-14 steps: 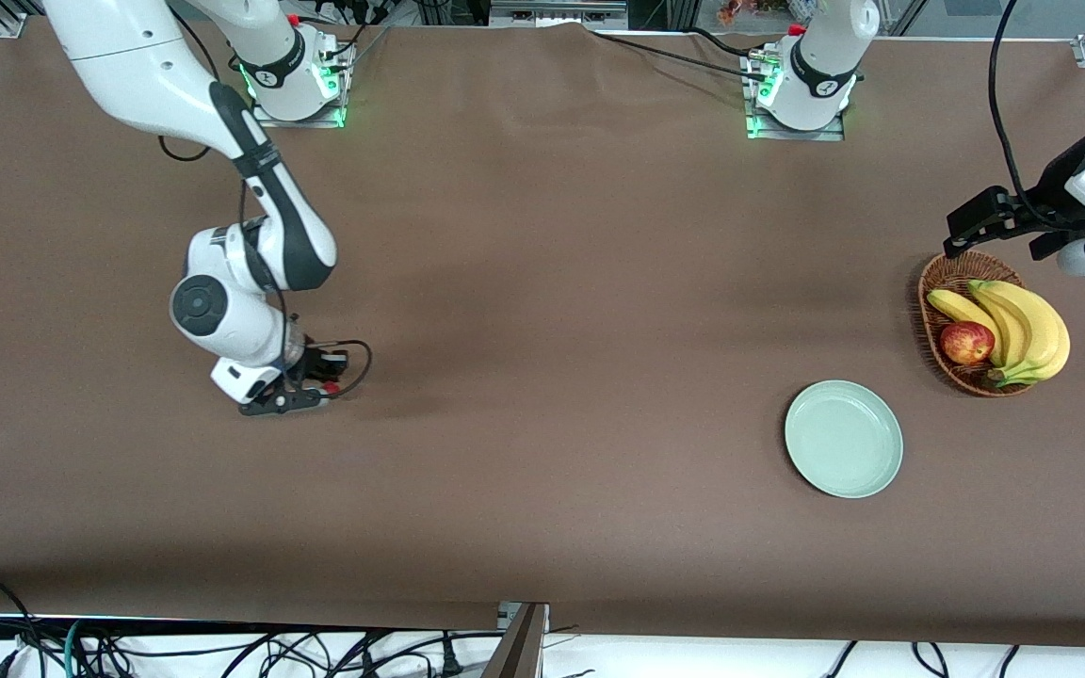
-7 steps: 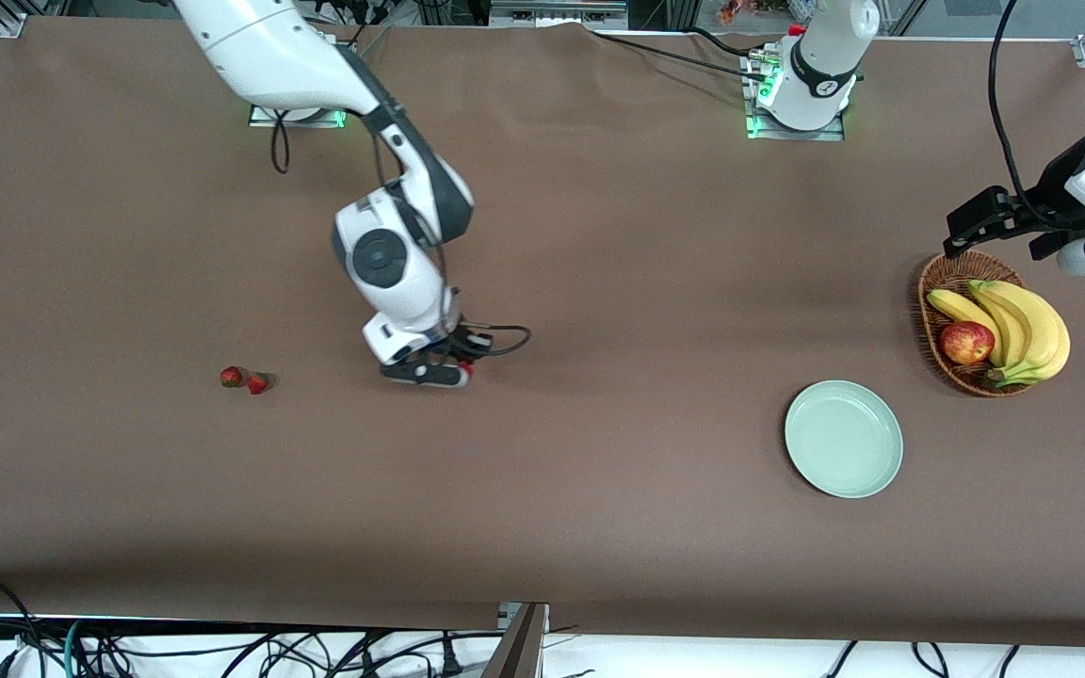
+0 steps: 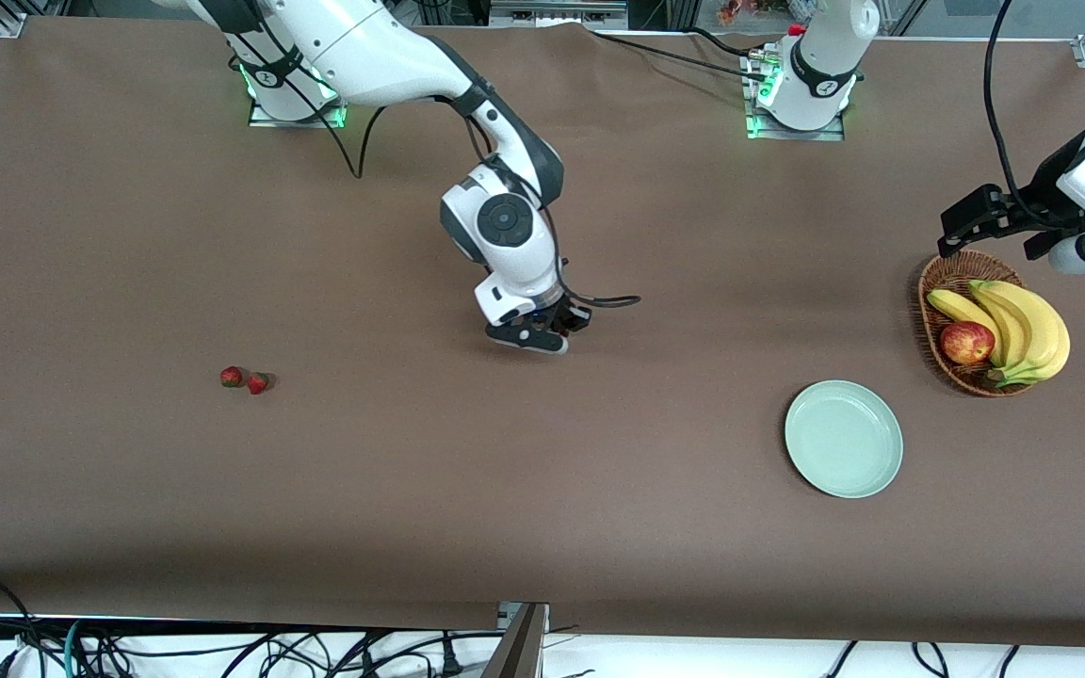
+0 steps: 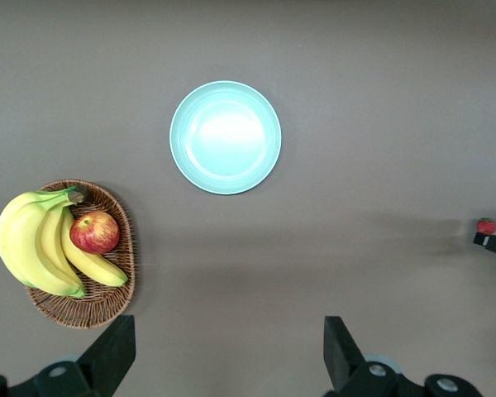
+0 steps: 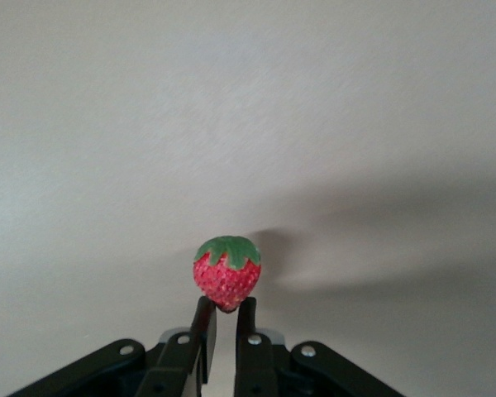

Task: Collect all strawberries into plate
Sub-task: 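Carry the strawberry with the right gripper to mid-table and release it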

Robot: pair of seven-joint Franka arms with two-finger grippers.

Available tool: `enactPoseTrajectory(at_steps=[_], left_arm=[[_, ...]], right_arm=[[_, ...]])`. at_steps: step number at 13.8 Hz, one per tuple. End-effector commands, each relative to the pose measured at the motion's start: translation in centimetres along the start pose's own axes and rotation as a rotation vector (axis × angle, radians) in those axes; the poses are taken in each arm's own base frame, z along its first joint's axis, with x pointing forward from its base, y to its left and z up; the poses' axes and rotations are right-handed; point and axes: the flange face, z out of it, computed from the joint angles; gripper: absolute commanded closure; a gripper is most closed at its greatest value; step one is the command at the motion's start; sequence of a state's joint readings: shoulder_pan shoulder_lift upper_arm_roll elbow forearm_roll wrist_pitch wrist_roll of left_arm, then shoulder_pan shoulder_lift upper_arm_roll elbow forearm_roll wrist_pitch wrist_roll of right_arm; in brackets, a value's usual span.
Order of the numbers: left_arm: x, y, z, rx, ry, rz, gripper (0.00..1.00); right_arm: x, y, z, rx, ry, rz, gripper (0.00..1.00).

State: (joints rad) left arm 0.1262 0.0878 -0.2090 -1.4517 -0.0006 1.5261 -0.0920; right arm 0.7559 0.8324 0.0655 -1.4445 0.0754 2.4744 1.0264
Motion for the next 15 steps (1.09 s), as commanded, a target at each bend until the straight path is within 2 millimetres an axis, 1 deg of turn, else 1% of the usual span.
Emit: enactPoseTrajectory(at_steps=[1, 4, 6, 7, 8, 9, 10, 11, 12, 14, 15], left_arm=[[0.2, 0.1, -0.8, 0.001, 0.008, 0.009, 0.0], [0.1, 0.1, -0.9, 0.001, 0.009, 0.009, 0.0], [0.0, 0.1, -1.0, 0.0, 0.007, 0.007, 0.0], [0.0, 0.1, -1.0, 0.0, 0.007, 0.007, 0.0], [0.0, 0.1, -1.0, -0.003, 0.007, 0.008, 0.0], [0.0, 0.1, -1.0, -0.015, 0.006, 0.005, 0.0], [0.0, 0.0, -1.0, -0.017, 0.007, 0.007, 0.0], [0.0, 0.0, -1.0, -0.018, 0.009, 0.01, 0.0], [0.0, 0.0, -1.1, -0.017, 0.011, 0.012, 0.0], [-0.1, 0.7, -1.1, -0.017, 0.009, 0.025, 0.0], [-0.2, 0.9, -1.3, -0.018, 0.012, 0.029, 0.0]], right_arm=[[-0.4, -1.0, 1.4, 0.013, 0.007, 0.017, 0.86], [-1.1, -1.0, 2.8, 0.022, 0.01, 0.008, 0.85], [-1.5, -1.2, 3.1, 0.032, 0.014, 0.003, 0.84], [-1.4, -1.1, 3.1, 0.031, 0.015, 0.001, 0.6], [-1.2, -1.3, 2.7, 0.034, 0.022, -0.006, 0.01], [-0.5, -1.3, 1.8, 0.024, 0.052, -0.039, 0.0], [0.3, -1.8, 0.1, 0.03, 0.082, -0.062, 0.0], [1.3, -1.7, -0.9, 0.015, 0.08, -0.053, 0.0], [2.7, -1.7, -2.7, -0.001, 0.076, -0.052, 0.0], [6.6, -0.3, -6.4, -0.06, 0.047, -0.087, 0.0], [8.6, 1.0, -7.7, -0.081, 0.038, -0.133, 0.0]])
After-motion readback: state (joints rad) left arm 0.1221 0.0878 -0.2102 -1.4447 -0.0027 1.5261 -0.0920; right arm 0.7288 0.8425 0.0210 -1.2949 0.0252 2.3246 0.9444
